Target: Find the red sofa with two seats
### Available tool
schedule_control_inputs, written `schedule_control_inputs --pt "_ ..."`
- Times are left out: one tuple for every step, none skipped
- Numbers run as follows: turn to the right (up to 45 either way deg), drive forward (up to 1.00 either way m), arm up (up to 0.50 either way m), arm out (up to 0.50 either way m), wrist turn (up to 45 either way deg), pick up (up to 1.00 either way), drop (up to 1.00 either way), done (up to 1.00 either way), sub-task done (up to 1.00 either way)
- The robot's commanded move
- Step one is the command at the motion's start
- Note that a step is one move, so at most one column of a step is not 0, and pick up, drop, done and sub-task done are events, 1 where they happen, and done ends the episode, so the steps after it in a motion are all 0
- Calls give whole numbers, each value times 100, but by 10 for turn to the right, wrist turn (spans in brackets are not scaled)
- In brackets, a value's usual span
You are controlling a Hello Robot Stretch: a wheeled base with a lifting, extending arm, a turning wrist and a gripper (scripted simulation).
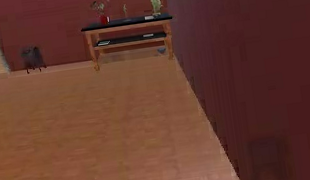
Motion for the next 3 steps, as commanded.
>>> schedule_control_inputs --pt "-450 0 0 0 0 0 0 0 0" --pt "-450 0 0 0 0 0 0 0 0" --pt "-450 0 0 0 0 0 0 0 0"
